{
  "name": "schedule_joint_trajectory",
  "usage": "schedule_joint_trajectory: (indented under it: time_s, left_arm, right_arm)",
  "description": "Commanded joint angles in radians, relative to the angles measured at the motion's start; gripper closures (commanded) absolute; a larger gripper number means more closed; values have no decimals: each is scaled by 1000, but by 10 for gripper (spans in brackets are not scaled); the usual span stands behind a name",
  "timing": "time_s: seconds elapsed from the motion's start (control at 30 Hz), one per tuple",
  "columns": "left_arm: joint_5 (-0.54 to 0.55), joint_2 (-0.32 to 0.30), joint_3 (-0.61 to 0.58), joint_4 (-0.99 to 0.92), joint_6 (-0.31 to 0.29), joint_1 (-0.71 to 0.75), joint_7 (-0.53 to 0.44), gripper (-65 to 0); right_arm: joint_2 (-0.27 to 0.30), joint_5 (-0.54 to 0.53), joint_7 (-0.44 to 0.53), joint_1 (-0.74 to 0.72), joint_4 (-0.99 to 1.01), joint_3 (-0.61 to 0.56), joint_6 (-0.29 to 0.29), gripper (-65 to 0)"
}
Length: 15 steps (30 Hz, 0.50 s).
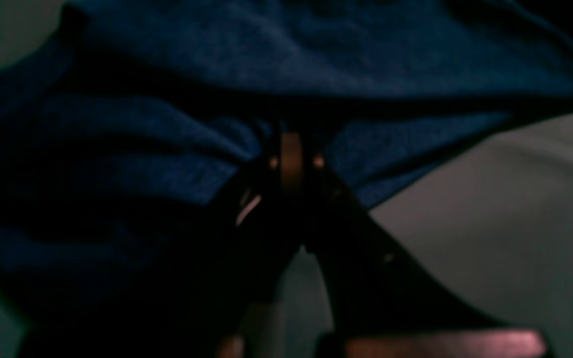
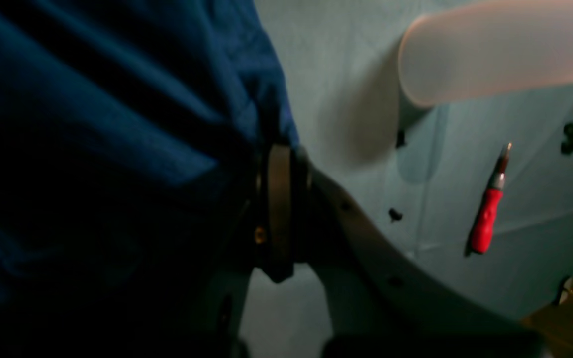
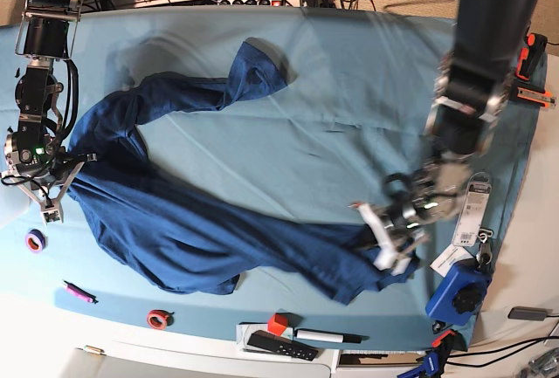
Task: Layout the t-shirt on the table in an organized manner, then fold the t-shirt properly
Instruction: 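Grasp the shirt hem corner with the left gripper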
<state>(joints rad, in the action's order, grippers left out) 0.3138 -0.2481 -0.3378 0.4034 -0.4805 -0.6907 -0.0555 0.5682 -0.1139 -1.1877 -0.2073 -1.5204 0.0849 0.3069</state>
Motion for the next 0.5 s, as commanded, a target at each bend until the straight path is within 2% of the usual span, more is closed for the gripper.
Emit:
schedule_joint_trajectory:
  time_s: [0.0, 0.13, 0.2, 0.23, 0.3, 0.37, 0.47]
  left_arm:
    - [-15, -45, 0, 9, 5, 18, 92, 0]
    - [128, -132, 0, 102, -152, 117, 100, 0]
    - [172, -164, 0, 165, -209, 162, 100, 0]
    - [185, -175, 0, 198, -218, 180, 100, -32]
    - [204, -192, 0, 268, -218, 208, 100, -153]
    - [209, -206, 0, 340, -218, 223, 100, -243]
    - [222, -225, 6, 455, -218, 232, 100, -262]
  right_arm:
    - [27, 9, 18, -23, -16, 8, -8, 0]
    - [27, 9, 18, -23, -16, 8, -8, 0]
    - [27, 9, 19, -23, -16, 8, -8, 0]
    - [27, 9, 19, -23, -16, 8, -8, 0]
    - [27, 9, 19, -23, -16, 8, -8, 0]
    - [27, 9, 18, -23, -16, 8, -8, 0]
    - [27, 9, 17, -23, -16, 8, -8, 0]
